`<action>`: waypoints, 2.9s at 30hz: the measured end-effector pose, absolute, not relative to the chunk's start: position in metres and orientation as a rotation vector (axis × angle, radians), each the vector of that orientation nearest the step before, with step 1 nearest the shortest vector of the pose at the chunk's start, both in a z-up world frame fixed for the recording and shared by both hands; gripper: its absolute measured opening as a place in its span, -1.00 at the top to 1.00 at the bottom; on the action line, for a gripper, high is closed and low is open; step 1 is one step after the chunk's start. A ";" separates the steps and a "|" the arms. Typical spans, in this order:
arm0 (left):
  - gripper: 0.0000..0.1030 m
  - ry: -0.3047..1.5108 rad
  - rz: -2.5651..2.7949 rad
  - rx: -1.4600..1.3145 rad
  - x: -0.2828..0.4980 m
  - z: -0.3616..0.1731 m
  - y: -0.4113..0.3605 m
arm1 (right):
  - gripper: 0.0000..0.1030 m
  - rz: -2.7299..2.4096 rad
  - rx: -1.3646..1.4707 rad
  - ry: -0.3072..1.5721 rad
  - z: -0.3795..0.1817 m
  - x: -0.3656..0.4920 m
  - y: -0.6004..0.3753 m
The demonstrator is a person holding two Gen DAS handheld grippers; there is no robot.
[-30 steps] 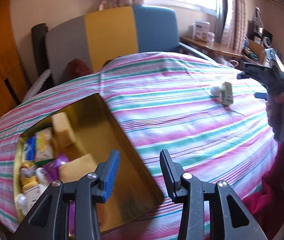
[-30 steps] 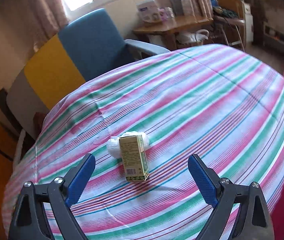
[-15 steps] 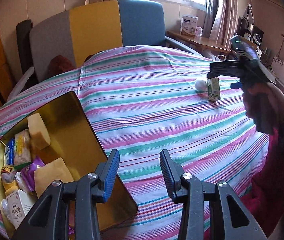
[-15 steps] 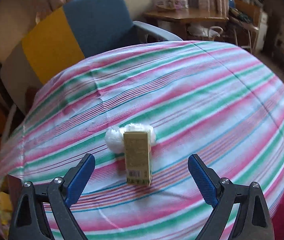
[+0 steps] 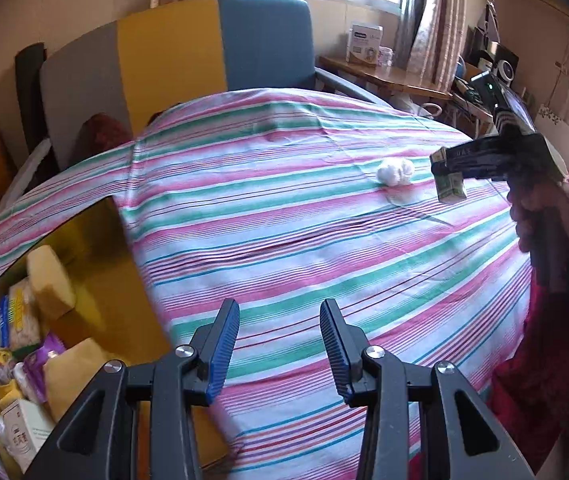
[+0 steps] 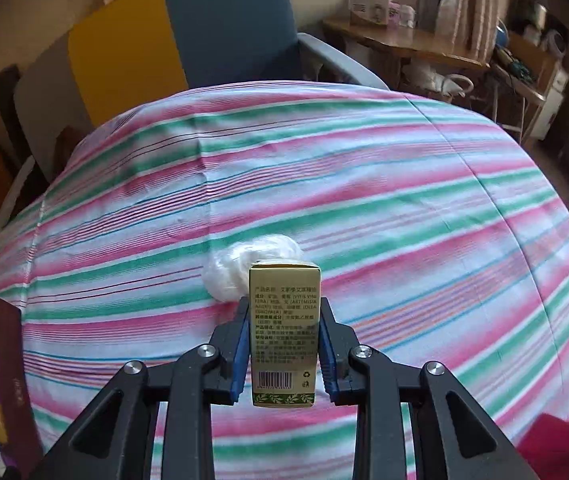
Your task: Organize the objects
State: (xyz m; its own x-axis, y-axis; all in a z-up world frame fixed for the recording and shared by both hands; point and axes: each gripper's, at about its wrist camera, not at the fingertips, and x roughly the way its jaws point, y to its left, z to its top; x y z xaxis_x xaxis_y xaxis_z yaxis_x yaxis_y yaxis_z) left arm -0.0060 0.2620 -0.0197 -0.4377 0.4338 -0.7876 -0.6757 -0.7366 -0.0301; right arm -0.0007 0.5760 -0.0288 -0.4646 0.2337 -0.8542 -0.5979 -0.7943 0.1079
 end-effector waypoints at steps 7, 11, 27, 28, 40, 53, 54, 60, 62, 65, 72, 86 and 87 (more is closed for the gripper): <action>0.18 0.445 2.112 -1.074 -0.010 -0.026 0.309 | 0.42 2.171 -1.189 0.688 -0.044 0.022 0.597; 0.02 0.474 2.064 -1.082 -0.018 -0.033 0.336 | 0.42 2.144 -1.221 0.691 -0.047 0.019 0.599; -0.35 0.607 1.914 -1.003 -0.067 -0.046 0.468 | 0.41 2.171 -1.097 0.831 -0.041 0.041 0.616; -0.35 0.605 1.899 -0.997 -0.069 -0.048 0.478 | 0.41 2.173 -1.082 0.844 -0.040 0.043 0.618; -0.27 0.622 1.833 -1.075 -0.104 -0.092 0.565 | 0.37 2.169 -1.022 0.964 -0.041 0.052 0.628; 0.35 0.424 1.934 -1.208 -0.056 -0.088 0.436 | 0.37 2.173 -1.132 0.939 -0.056 0.038 0.624; 0.35 0.420 1.942 -1.216 -0.045 -0.088 0.421 | 0.37 2.174 -1.137 0.942 -0.057 0.037 0.624; 0.34 0.455 2.040 -1.163 0.012 -0.090 0.343 | -0.60 2.123 -1.101 1.076 -0.066 0.045 0.634; 0.34 0.468 2.073 -1.132 0.021 -0.091 0.330 | -0.93 2.095 -1.008 1.202 -0.066 0.057 0.644; 0.32 0.482 2.111 -1.069 0.030 -0.101 0.321 | -0.98 2.047 -0.962 1.309 -0.071 0.066 0.652; 0.29 0.396 2.109 -0.996 0.023 -0.108 0.322 | -0.99 2.010 -0.995 1.283 -0.073 0.064 0.651; 0.25 0.367 2.090 -0.961 0.025 -0.111 0.317 | -0.95 2.073 -0.889 1.002 -0.037 0.064 0.644; 0.25 0.369 2.090 -0.958 0.025 -0.111 0.317 | -0.79 2.078 -0.908 1.000 -0.038 0.062 0.643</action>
